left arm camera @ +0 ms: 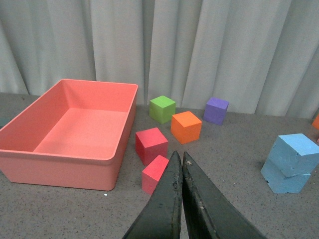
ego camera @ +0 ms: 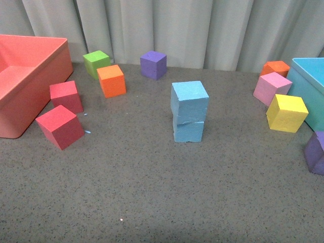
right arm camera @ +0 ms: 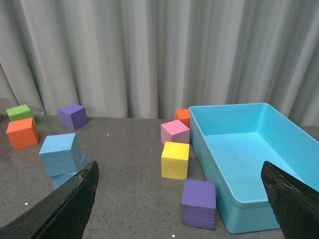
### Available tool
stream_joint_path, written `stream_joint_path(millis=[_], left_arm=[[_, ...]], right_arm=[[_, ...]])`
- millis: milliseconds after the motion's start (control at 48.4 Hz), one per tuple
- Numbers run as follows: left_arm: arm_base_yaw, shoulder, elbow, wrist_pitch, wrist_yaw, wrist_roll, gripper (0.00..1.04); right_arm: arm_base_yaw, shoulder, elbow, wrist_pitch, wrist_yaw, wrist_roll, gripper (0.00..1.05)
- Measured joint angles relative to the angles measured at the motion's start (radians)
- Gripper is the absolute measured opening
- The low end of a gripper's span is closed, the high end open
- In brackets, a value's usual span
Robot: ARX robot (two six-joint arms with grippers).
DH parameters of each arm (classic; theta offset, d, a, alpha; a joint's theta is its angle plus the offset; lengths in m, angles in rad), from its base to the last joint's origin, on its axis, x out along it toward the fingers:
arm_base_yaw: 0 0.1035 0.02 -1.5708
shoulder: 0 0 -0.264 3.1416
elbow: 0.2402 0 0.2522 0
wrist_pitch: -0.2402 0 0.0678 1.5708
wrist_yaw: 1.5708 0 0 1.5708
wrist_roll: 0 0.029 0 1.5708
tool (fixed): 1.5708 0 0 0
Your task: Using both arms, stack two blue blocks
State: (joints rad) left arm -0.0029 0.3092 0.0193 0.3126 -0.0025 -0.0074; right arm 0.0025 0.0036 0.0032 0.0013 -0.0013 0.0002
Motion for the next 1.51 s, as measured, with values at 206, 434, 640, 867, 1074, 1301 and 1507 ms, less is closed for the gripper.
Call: stream_joint_path(millis=[206, 434, 640, 867, 1074, 1301, 1507], left_arm=[[0.000, -0.081, 0.000, -0.080, 0.000, 0.000, 0.04], [0.000, -0.179, 0.000, -0.190, 0.000, 0.000, 0.04], [0.000, -0.304, 0.000, -0.310, 0.000, 0.000, 0.11], [0.000, -0.305, 0.000, -0.311, 0.000, 0.000, 0.57], [0.000, -0.305, 0.000, -0.311, 0.000, 0.000, 0.93], [0.000, -0.305, 0.000, -0.311, 0.000, 0.002, 0.98], [0.000, -0.305, 0.000, -0.311, 0.000, 0.002, 0.98]], right_arm=[[0.000, 0.000, 0.000, 0.000, 0.000, 0.000, 0.95], [0.000, 0.000, 0.000, 0.000, 0.000, 0.000, 0.95], [0.000, 0.000, 0.000, 0.000, 0.000, 0.000, 0.95], [0.000, 0.000, 0.000, 0.000, 0.000, 0.000, 0.95], [0.000, 0.000, 0.000, 0.000, 0.000, 0.000, 0.95], [0.000, 0.000, 0.000, 0.000, 0.000, 0.000, 0.95], [0.000, 0.000, 0.000, 0.000, 0.000, 0.000, 0.95]])
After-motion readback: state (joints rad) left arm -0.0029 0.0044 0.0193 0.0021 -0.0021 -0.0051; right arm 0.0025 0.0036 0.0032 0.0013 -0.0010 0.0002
